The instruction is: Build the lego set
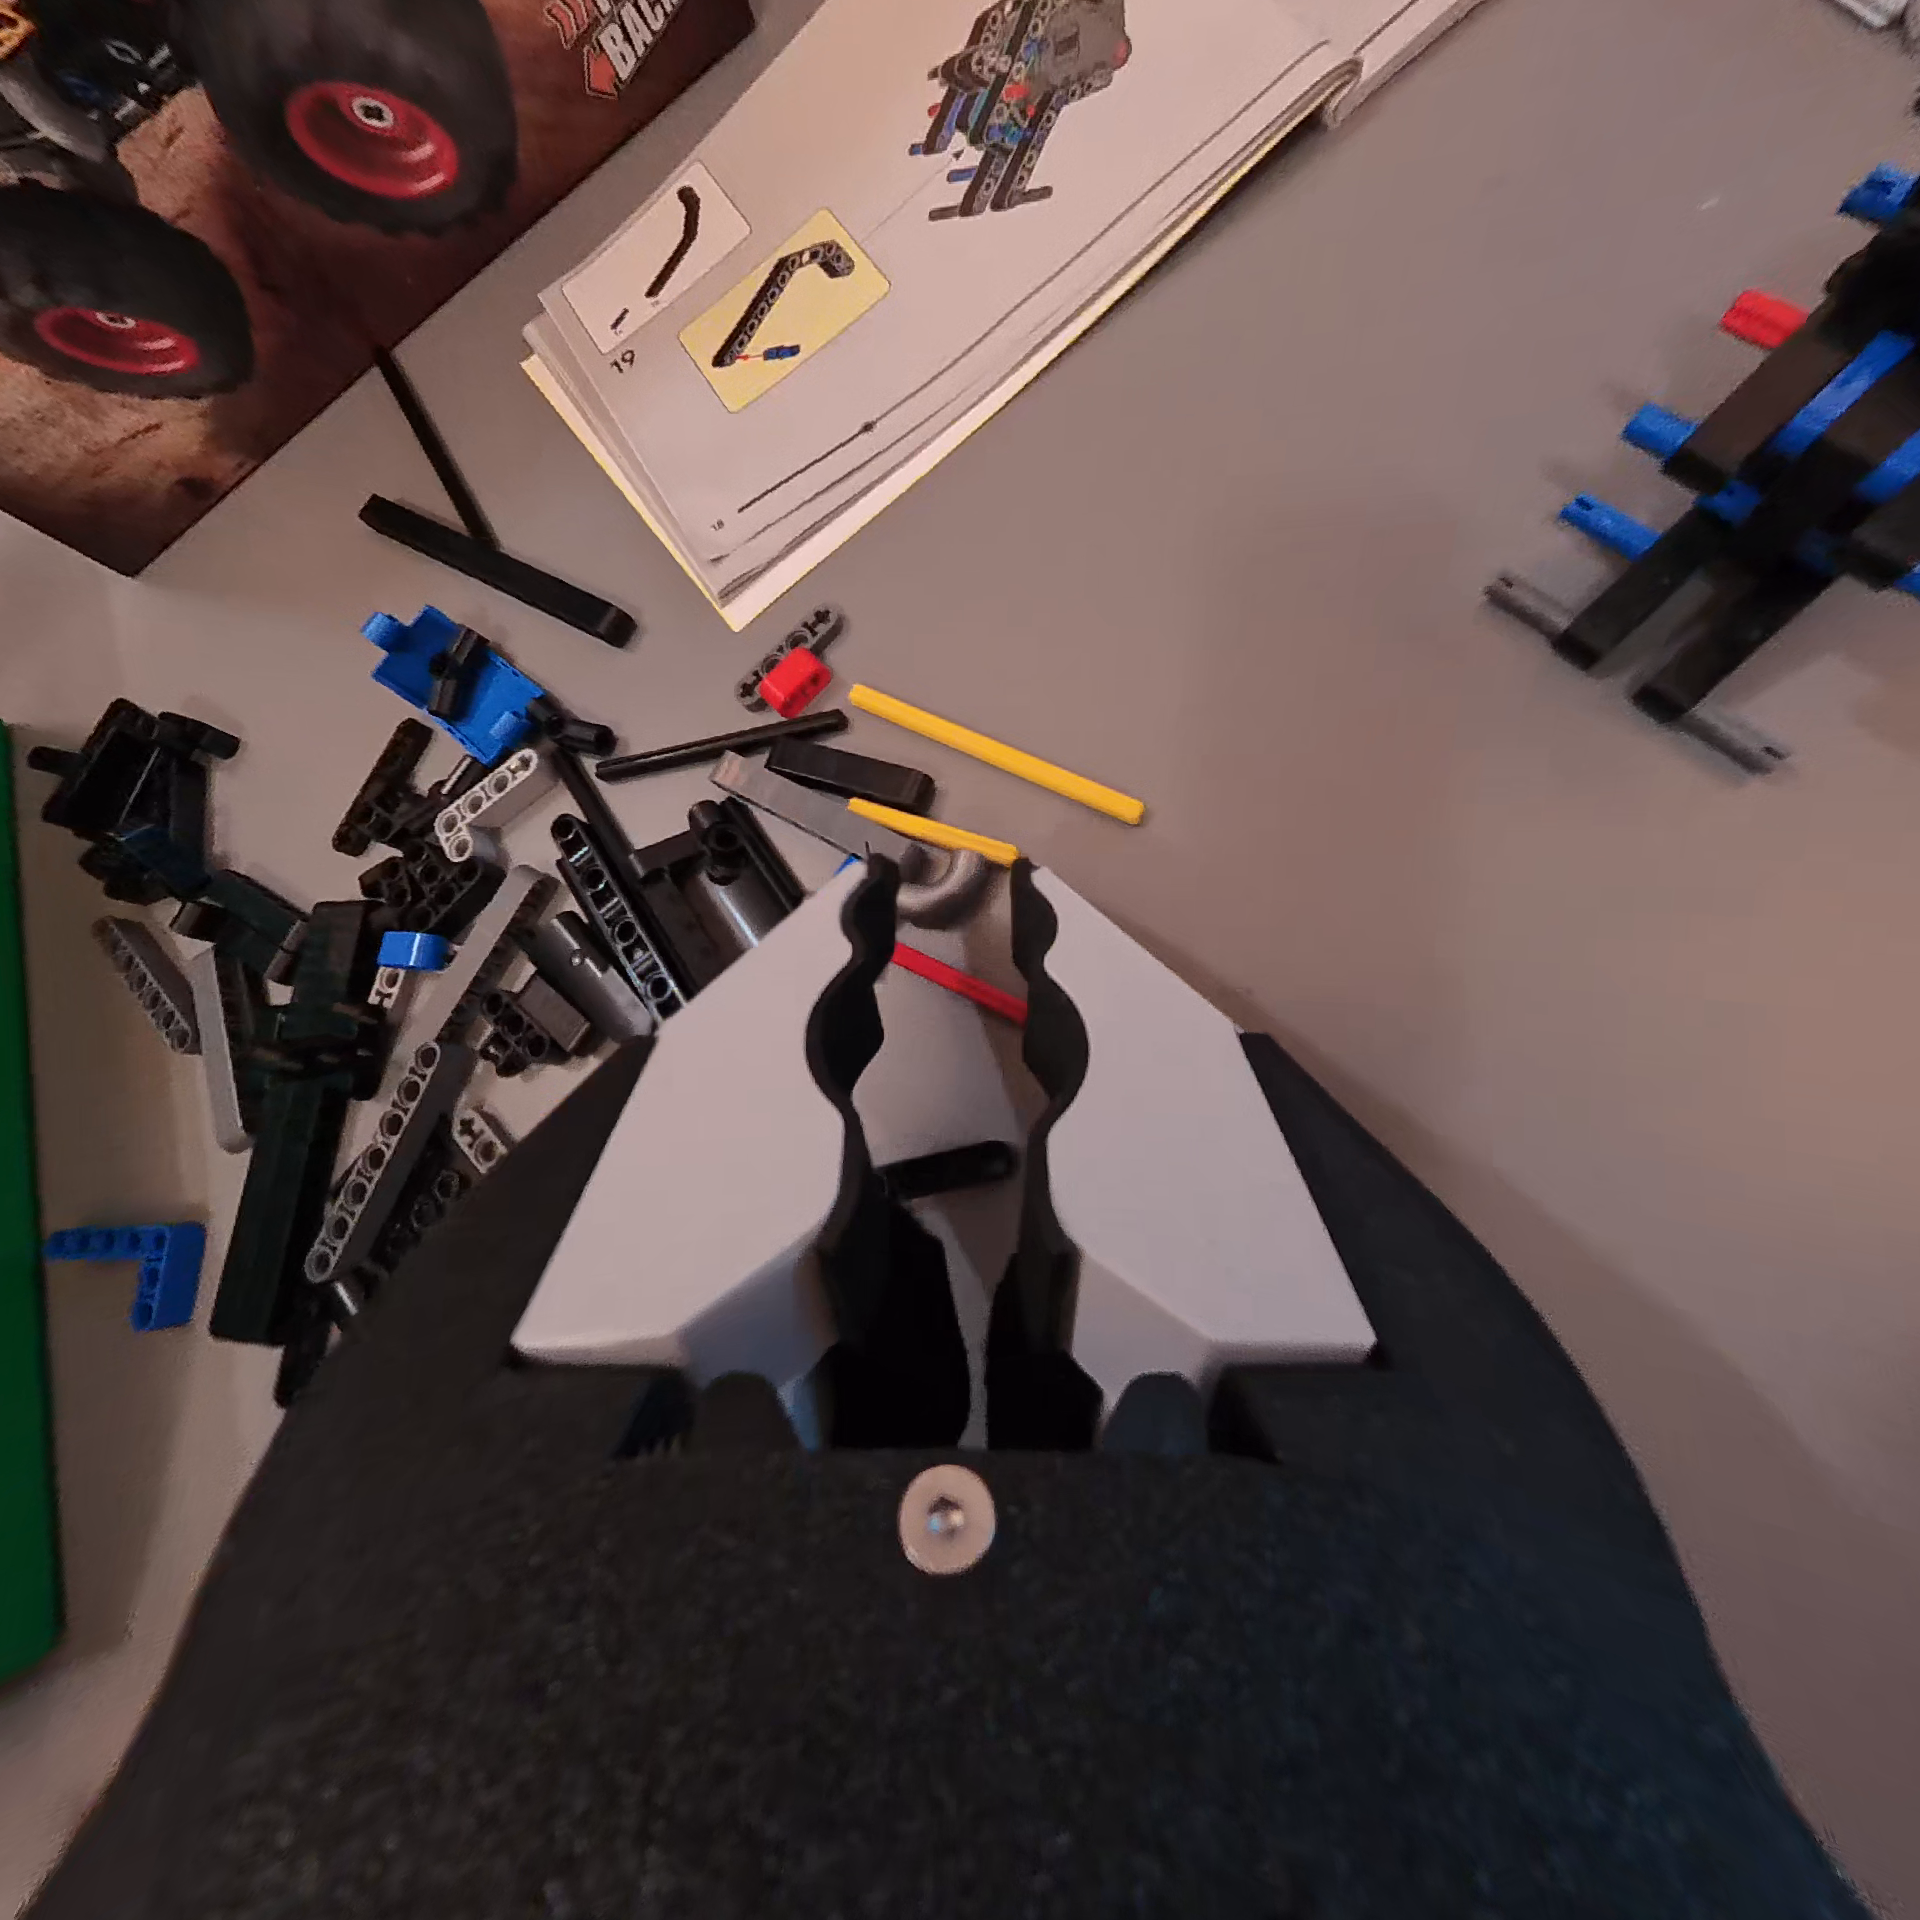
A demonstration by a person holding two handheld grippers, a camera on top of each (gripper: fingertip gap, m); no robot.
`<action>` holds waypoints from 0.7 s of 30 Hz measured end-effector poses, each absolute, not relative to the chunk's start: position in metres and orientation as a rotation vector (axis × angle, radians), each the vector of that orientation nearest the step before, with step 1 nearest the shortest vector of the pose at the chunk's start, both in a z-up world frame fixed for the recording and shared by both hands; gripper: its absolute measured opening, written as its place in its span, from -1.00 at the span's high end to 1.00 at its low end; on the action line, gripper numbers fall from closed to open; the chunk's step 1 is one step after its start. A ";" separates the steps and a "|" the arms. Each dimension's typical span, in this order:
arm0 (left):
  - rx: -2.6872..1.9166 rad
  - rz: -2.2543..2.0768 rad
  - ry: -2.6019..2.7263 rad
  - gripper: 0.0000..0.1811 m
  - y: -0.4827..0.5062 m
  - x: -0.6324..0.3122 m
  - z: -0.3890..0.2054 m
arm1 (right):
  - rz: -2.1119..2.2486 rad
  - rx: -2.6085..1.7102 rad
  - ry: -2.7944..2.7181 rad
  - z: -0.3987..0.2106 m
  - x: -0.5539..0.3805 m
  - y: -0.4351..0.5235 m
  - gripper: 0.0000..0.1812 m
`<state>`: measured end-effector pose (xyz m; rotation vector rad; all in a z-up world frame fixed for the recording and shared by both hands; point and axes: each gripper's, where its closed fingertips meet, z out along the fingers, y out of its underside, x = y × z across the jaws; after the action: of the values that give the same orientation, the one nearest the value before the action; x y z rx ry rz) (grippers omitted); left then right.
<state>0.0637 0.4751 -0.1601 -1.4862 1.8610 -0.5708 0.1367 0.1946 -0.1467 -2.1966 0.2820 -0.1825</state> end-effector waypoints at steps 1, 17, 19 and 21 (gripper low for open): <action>-1.477 -0.559 1.874 0.78 0.477 0.064 -0.162 | -0.182 -2.201 0.280 -0.148 0.136 0.194 0.79; -1.303 -0.803 2.092 0.93 0.406 0.053 -0.149 | -0.187 -2.223 0.282 -0.147 0.129 0.191 0.80; -1.151 -1.005 2.233 0.93 0.350 0.038 -0.142 | -0.192 -2.223 0.272 -0.145 0.127 0.192 0.79; -1.008 -1.101 2.350 0.93 0.306 0.023 -0.147 | -0.203 -2.228 0.265 -0.144 0.125 0.191 0.80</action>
<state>0.0232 0.3061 -0.1468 -1.0078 2.3497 -1.1008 0.1252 0.1914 -0.1437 -2.2279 0.2645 -0.2034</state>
